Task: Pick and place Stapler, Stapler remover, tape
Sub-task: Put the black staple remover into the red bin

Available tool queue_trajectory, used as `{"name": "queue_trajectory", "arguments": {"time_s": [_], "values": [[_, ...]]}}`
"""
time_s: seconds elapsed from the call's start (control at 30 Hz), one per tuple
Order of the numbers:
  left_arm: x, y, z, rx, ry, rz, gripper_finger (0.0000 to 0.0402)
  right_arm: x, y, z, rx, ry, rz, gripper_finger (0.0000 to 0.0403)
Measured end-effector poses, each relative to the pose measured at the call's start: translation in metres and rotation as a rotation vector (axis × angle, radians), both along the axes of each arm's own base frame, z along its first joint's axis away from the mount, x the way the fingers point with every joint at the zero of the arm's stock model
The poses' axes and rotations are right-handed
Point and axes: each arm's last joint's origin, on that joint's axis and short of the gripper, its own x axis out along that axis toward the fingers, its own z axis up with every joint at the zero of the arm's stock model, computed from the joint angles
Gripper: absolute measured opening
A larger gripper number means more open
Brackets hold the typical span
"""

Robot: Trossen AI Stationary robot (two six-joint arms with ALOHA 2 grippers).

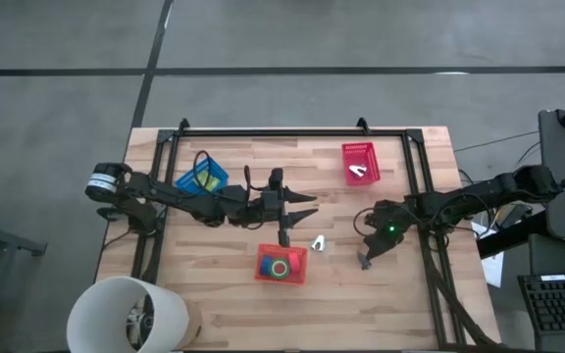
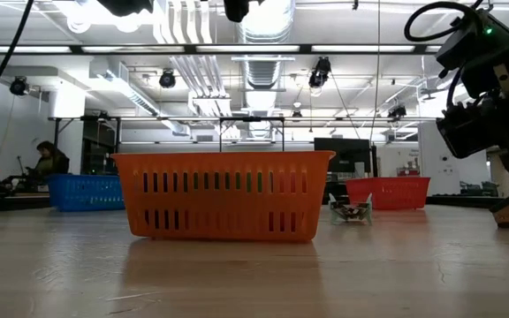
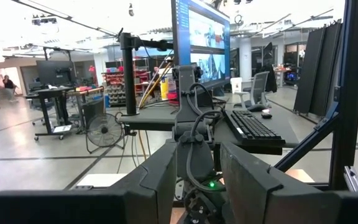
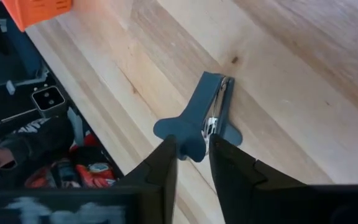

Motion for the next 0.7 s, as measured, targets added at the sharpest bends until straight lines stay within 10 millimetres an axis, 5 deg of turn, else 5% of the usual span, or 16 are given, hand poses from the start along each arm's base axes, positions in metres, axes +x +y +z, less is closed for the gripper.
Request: {"name": "queue_trajectory", "arguments": {"time_s": [0.4, 0.7], "values": [[0.000, 0.000, 0.000, -0.009, -0.001, -0.002, 0.0126, 0.000, 0.000, 0.000, -0.025, -0.033, 0.035, 0.0013], [0.000, 0.000, 0.000, -0.010, -0.001, -0.002, 0.0126, 0.009, 0.000, 0.010, -0.066, -0.140, 0.047, 0.0008]]}}
